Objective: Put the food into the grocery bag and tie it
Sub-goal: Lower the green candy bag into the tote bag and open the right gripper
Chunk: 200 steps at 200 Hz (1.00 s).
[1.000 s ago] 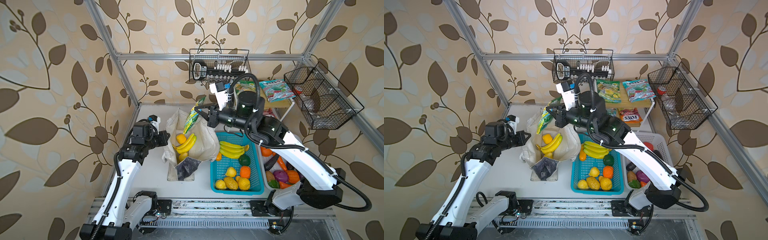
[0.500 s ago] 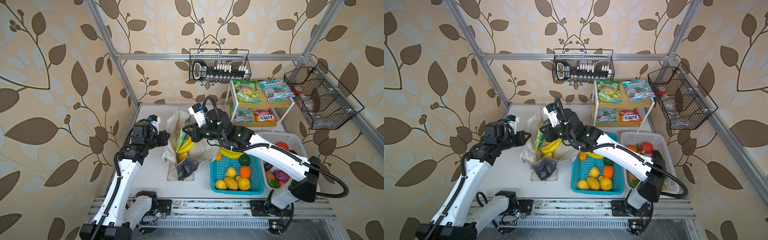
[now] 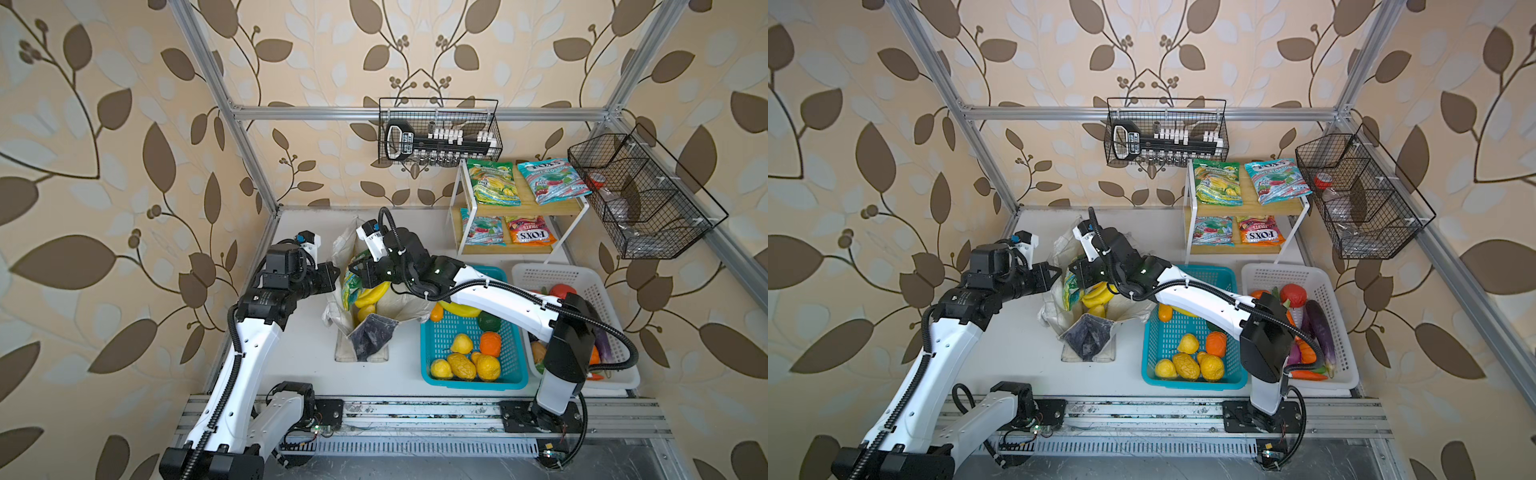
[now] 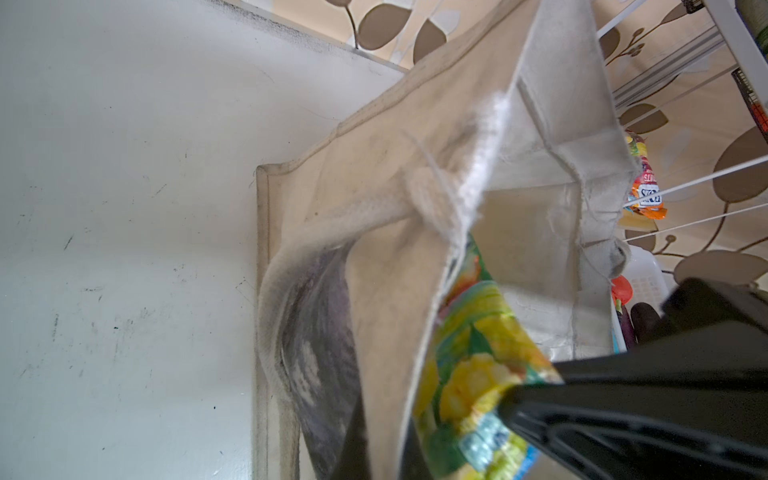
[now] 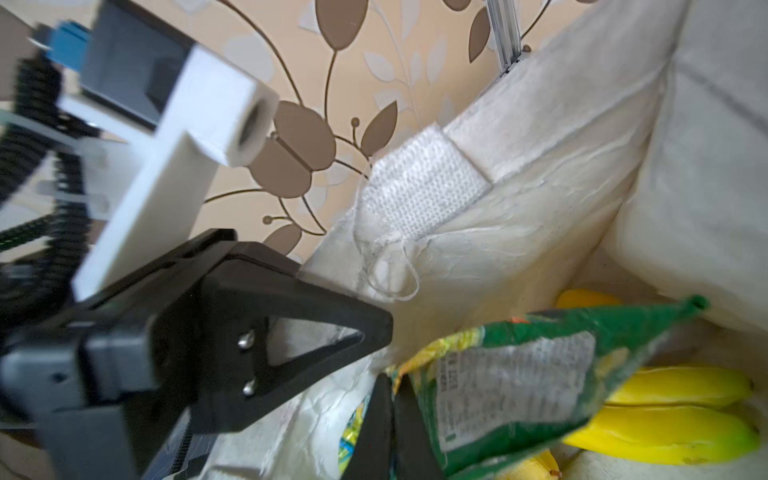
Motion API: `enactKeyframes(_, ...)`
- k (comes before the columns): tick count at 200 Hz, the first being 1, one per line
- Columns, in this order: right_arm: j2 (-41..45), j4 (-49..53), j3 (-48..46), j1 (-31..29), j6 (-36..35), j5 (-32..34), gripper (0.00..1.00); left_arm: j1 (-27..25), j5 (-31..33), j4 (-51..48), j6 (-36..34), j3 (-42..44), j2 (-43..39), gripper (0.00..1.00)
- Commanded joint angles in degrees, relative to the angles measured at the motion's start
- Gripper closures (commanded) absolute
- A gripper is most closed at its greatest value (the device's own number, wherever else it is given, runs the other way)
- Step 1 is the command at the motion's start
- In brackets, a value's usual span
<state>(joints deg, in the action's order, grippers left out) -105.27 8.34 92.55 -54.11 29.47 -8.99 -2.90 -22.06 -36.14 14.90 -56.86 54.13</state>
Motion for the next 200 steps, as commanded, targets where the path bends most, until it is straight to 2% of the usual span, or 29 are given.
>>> enactKeyframes(1, -1.2, -4.9, 0.6, -0.6, 0.7, -0.1, 1.0, 0.6, -0.6, 2.3, -1.1, -1.0, -0.6, 1.0)
enactKeyframes(104, 0.6, -4.7, -11.8, 0.5, -1.4, 3.4, 1.0, 0.6, -1.0, 1.9, -1.0, -1.3, -0.2, 1.0)
enactKeyframes(156, 3.3, 2.8, -16.3, 0.0, -4.1, 12.9, 1.0, 0.6, -0.9, 2.2, -0.9, -1.1, -0.3, 1.0)
enactKeyframes(200, 4.7, 8.5, -16.8, -0.4, -6.4, 17.9, 1.0, 0.6, -0.8, 2.2, -1.0, -1.0, -0.2, 1.0)
